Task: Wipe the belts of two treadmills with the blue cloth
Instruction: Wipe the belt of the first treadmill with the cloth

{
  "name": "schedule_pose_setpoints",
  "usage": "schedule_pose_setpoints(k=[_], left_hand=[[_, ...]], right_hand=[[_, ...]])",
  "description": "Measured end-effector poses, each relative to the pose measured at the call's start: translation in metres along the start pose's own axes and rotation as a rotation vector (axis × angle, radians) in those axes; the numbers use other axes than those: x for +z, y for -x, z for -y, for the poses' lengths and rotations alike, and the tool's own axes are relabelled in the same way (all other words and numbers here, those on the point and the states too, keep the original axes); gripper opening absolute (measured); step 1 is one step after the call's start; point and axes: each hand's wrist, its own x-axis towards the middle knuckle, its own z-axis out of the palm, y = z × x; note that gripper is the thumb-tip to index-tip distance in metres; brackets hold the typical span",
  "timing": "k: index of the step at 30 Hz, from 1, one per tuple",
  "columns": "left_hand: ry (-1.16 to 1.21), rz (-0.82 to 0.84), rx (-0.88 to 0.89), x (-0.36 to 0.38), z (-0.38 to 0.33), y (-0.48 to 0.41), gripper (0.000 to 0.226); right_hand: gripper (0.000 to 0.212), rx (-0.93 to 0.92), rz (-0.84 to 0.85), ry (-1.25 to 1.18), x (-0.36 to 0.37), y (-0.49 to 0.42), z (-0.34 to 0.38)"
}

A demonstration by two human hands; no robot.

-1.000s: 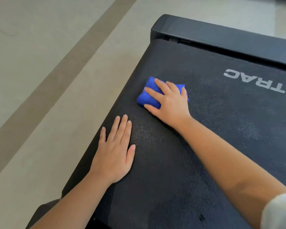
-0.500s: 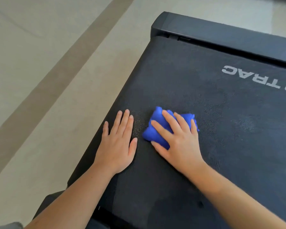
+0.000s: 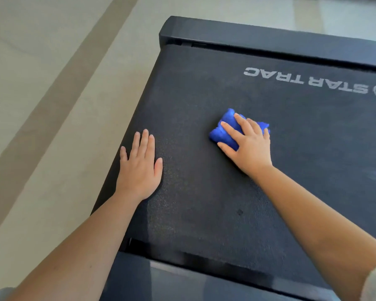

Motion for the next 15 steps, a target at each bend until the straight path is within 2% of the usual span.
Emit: schedule_pose_setpoints(k=[8,12,15], left_hand=[[-0.009,-0.008,0.004,0.001,0.001,0.000,0.062],[0.003,-0.014,-0.001,-0.001,0.001,0.000,0.062],[-0.003,-0.010,0.001,0.000,0.001,-0.001,0.062]], right_hand=[[0.049,-0.123,-0.069,-0.028,-0.018,0.164,0.050],[0.051,-0.235,-0.053,-0.001,-0.018,0.154,0.039],[0.049,-0.204,-0.070,-0.006,-0.011,0.107,0.018]])
